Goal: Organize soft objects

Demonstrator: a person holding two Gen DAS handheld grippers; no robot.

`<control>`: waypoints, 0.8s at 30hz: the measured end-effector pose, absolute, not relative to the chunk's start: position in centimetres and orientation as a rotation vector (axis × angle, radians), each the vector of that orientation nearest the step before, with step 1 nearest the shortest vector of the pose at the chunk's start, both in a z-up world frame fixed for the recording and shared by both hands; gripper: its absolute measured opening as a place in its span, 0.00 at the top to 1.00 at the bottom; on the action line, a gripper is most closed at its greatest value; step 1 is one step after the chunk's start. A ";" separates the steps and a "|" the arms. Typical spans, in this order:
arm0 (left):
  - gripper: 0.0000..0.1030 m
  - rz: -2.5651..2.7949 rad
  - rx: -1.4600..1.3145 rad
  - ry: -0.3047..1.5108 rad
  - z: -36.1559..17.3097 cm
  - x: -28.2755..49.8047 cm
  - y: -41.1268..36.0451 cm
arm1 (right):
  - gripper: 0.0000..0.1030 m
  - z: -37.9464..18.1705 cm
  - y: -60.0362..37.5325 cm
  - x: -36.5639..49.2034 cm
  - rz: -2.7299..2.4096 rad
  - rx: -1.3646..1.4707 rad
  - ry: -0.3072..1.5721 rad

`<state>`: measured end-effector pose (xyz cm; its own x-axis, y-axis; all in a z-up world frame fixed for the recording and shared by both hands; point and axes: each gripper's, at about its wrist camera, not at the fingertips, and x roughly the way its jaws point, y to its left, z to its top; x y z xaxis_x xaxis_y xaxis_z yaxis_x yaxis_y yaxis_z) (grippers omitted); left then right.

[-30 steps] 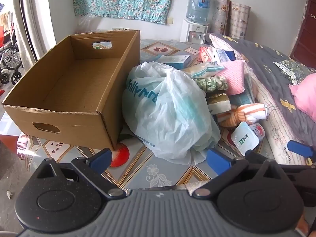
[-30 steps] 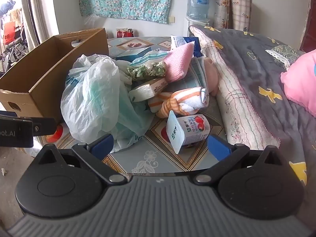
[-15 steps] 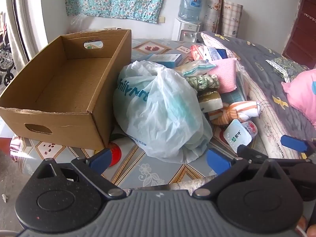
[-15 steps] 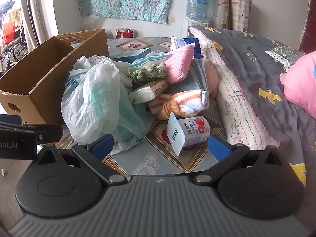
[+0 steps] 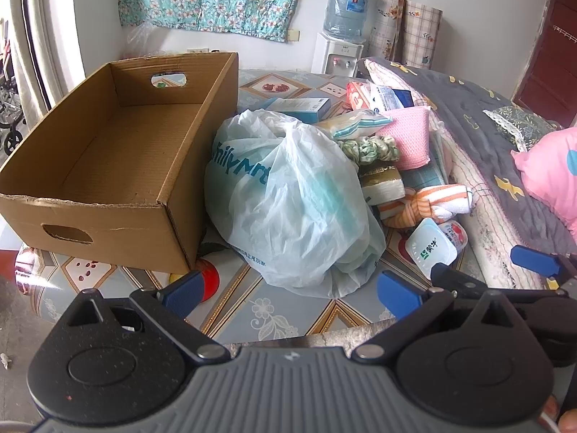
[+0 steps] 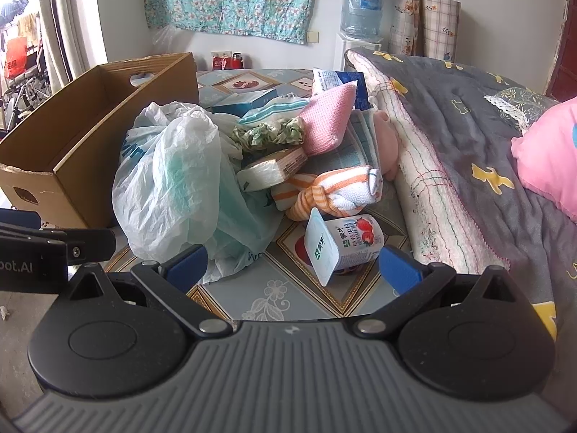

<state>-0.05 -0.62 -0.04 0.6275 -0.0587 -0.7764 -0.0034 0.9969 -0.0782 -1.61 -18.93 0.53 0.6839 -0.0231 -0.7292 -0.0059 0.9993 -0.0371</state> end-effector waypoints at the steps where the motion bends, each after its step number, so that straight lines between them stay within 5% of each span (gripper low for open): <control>1: 0.00 -0.033 -0.075 0.891 0.0 -0.1 -0.7 | 0.01 0.6 -18.9 -1.6 -0.011 -0.038 0.817; 24: 0.00 -0.042 -0.074 0.891 -0.1 0.1 -0.6 | 0.01 0.6 -19.2 -1.6 -0.014 -0.043 0.814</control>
<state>0.06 -0.65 -0.07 0.6280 -0.0676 -0.7753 0.0058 0.9966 -0.0822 -1.60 -19.25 0.62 0.6866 -0.0291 -0.7264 -0.0043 0.9990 -0.0441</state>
